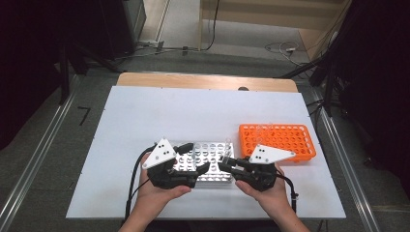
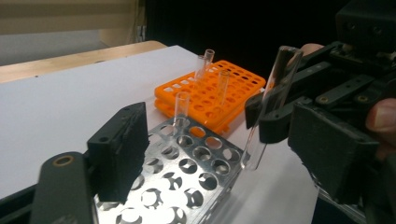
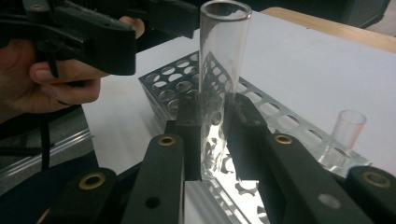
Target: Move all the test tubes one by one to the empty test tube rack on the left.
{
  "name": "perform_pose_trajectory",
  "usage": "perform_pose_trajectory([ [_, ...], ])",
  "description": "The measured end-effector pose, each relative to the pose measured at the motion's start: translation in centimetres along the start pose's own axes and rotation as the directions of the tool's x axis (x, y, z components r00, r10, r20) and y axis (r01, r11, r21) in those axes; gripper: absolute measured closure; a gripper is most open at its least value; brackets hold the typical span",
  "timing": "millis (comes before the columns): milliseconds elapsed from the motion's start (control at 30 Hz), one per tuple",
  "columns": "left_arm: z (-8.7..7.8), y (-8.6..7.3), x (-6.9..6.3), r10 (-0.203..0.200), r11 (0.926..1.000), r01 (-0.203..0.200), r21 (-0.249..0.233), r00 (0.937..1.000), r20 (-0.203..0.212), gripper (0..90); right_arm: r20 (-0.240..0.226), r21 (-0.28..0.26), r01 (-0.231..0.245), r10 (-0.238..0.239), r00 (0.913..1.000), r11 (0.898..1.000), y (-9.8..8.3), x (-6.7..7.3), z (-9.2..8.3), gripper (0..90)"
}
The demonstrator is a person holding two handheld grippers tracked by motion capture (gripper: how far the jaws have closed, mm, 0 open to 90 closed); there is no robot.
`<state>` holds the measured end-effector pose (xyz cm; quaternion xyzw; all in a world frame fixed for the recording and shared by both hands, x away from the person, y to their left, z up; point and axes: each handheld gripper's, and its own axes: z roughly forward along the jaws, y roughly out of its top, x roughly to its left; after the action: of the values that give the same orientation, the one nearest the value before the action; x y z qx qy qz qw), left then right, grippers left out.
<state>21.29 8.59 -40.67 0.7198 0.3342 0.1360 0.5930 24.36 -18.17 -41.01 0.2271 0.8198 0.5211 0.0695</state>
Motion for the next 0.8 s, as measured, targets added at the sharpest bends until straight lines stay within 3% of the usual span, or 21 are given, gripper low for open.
perform_pose_trajectory([
  [500,0.6,0.1,-1.3,0.027,0.9996,-0.027,-0.003,0.9942,0.104,54.1,-0.052,0.038,0.035,-0.033,0.9981,0.999,0.1,2.4,2.1,73.9],
  [800,1.1,-0.1,-1.8,0.045,0.9987,-0.048,0.018,0.9916,0.121,71.7,-0.059,0.048,0.044,-0.041,0.9974,0.998,0.1,2.9,2.4,73.9],
])
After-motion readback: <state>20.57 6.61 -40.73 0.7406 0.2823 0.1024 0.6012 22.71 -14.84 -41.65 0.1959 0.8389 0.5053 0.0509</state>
